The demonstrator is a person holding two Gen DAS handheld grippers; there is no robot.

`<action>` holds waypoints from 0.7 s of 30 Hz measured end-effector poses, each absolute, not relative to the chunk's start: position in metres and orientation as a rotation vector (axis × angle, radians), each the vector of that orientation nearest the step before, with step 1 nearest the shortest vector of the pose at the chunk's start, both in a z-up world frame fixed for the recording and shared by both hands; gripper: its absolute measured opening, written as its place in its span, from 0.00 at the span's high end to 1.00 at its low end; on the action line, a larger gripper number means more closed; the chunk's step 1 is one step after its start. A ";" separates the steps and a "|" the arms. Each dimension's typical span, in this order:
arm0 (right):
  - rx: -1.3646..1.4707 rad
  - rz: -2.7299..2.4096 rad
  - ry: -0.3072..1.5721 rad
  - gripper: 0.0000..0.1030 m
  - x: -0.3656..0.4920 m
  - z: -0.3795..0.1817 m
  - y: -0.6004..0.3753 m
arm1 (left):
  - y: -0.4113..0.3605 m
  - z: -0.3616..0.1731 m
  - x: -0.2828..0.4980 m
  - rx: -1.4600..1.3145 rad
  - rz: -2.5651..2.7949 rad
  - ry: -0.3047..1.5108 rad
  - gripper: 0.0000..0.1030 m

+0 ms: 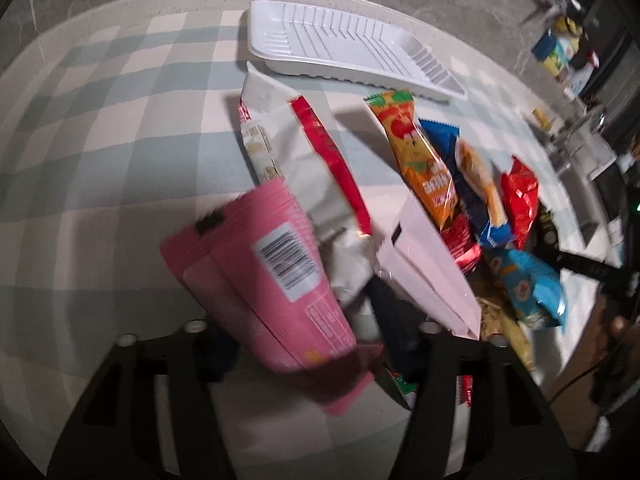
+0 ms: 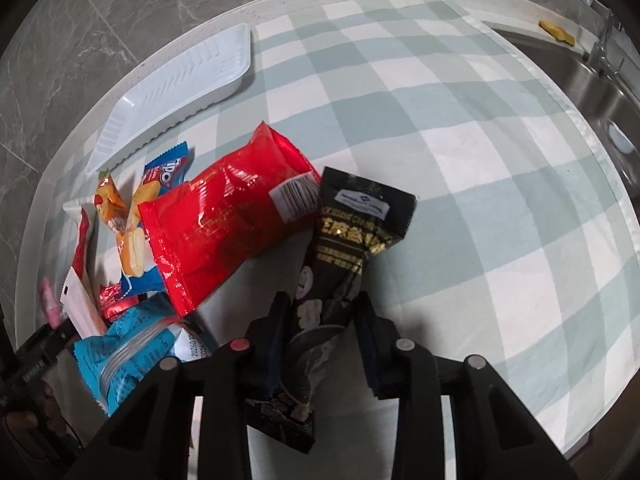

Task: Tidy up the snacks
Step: 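Grasp the pink bar with the left tool while the right tool grasps the black packet, then carry the pink bar and black packet into the white tray and release both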

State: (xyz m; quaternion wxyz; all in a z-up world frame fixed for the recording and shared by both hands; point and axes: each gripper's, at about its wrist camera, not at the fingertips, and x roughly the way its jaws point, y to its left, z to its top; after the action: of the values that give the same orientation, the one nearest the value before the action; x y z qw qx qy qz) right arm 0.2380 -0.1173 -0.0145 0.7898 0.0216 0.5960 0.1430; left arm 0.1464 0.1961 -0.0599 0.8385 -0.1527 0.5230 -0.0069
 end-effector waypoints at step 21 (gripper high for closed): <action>-0.089 0.375 1.260 0.63 0.230 -0.014 -0.108 | 0.217 -0.058 0.128 -0.372 -0.054 1.156 0.67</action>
State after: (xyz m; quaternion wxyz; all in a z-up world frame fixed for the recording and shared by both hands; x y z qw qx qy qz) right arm 0.2299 -0.1076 -0.0142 0.7909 -0.0413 0.5852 0.1742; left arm 0.1277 0.2170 -0.0580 0.8210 -0.1748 0.5430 -0.0253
